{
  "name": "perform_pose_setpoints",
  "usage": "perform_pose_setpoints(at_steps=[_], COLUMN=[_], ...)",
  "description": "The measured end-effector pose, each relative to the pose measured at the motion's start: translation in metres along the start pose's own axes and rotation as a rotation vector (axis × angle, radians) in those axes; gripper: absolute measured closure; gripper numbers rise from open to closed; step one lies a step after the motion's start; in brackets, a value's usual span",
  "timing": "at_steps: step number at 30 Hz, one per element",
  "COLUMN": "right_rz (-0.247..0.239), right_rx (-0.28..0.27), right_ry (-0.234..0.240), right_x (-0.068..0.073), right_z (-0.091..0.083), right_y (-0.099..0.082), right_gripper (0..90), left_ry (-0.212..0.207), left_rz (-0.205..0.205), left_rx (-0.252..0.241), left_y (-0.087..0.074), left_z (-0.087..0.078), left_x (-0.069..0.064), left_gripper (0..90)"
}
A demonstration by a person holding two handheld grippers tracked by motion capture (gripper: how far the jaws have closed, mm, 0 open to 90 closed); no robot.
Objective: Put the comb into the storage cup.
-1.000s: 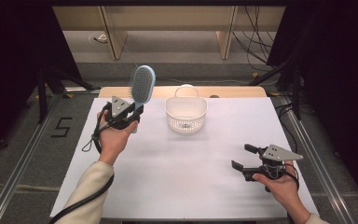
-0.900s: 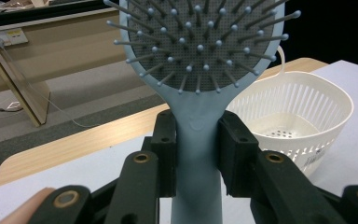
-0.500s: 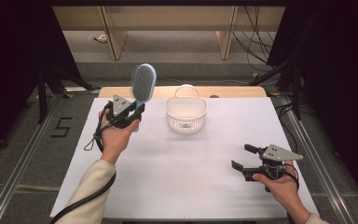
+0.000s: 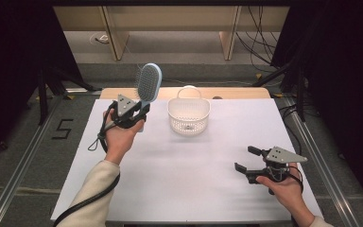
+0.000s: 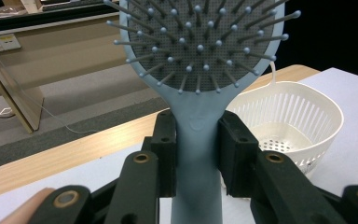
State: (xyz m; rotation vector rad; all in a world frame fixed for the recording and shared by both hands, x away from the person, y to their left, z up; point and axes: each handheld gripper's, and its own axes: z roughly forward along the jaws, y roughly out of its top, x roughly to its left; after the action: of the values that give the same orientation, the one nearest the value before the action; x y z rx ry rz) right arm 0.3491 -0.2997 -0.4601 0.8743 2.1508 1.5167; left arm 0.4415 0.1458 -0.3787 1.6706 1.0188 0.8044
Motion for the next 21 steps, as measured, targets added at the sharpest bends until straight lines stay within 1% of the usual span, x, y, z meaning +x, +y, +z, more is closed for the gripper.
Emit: perform_pose_setpoints(at_steps=[21], right_rz=[-0.001], right_rx=[-0.002], right_ry=[0.0], right_x=[-0.0001], right_z=[0.0], right_y=[0.0001], right_gripper=[15.0], left_ry=[-0.01], left_rz=[0.001], left_rx=[-0.004], left_y=[0.0035], left_z=[0.0051], left_x=[-0.0046], left_gripper=[69.9])
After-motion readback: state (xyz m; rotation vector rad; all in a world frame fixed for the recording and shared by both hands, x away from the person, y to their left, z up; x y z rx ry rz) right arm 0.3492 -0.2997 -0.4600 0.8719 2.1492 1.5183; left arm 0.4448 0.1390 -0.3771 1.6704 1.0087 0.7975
